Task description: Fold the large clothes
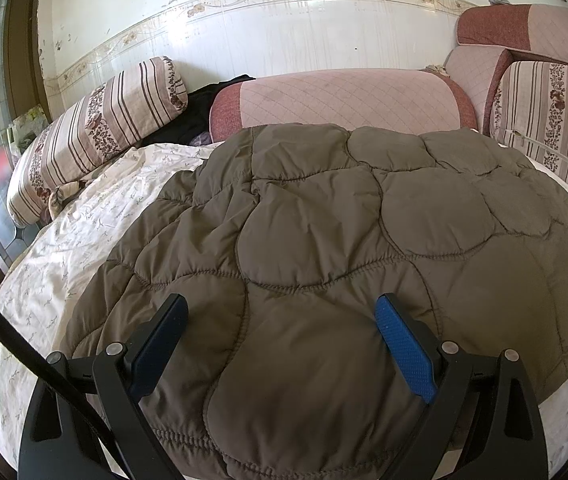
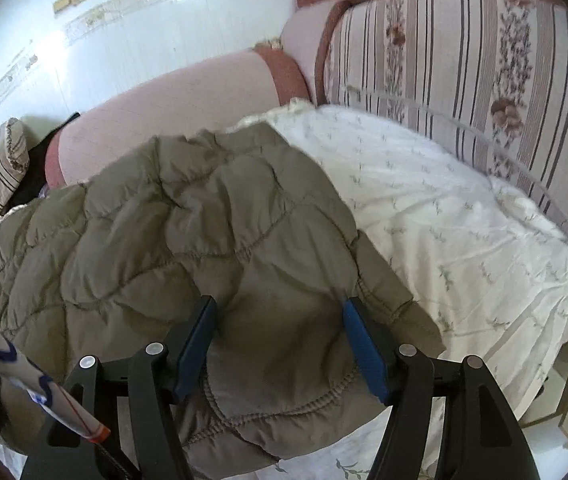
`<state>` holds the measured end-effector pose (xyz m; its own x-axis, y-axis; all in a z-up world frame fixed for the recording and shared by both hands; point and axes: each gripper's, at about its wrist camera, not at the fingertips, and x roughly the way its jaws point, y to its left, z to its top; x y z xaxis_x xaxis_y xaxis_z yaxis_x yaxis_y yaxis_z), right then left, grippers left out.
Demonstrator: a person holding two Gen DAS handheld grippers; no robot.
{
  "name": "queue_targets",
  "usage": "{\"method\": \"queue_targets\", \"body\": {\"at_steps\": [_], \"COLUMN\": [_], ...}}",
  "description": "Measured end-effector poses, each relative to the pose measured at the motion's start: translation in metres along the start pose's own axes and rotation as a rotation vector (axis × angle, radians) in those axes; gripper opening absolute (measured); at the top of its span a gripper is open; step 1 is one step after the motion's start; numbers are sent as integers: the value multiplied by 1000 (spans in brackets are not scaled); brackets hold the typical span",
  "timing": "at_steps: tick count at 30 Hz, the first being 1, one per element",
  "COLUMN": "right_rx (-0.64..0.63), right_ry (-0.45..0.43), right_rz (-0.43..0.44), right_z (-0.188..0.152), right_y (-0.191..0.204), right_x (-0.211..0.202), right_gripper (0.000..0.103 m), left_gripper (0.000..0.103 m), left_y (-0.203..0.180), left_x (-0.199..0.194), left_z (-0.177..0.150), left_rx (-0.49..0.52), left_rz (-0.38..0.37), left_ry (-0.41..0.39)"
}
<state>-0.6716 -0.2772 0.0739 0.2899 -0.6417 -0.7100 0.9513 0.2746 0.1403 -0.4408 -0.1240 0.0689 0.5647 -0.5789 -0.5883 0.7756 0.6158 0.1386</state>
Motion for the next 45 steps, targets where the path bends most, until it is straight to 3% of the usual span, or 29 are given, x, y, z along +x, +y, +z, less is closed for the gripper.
{"method": "queue_targets", "body": {"at_steps": [5,12,16,24,27,30,36,40,45], "right_rx": [-83,-128,-134,-139,-155,-163,-221,-221,-216], "right_ry": [-65,27,27,-74,-144,-172,-79,49,74], "right_rz": [28,36,31,39,45,80,111,119,144], "right_z": [-1,-8,-11,-8,-9,-14,-28,-36,-37], "right_y": [18,28,27,30,32,34,44,46,43], "right_x": [-12,7,6,-18,-35,-49,-39,-11,-1], "right_gripper": [70,73,74,74,74,74,68,69,71], "left_gripper": [94,94,94,94,94,94,94,97,100], "left_y": [0,1,1,13,33,53,79,73,75], "left_x": [0,1,2,-12,-27,-31,-9,-1,8], "left_z": [-1,-3,-3,-2,-2,-7,-20,-25,-26], "left_rx": [0,0,-2,-30,-86,-150,-234,-204,-209], "left_rz": [-1,-8,-11,-26,4,18,18,35,31], "left_ry": [1,4,7,-14,-39,-8,127,145,159]}}
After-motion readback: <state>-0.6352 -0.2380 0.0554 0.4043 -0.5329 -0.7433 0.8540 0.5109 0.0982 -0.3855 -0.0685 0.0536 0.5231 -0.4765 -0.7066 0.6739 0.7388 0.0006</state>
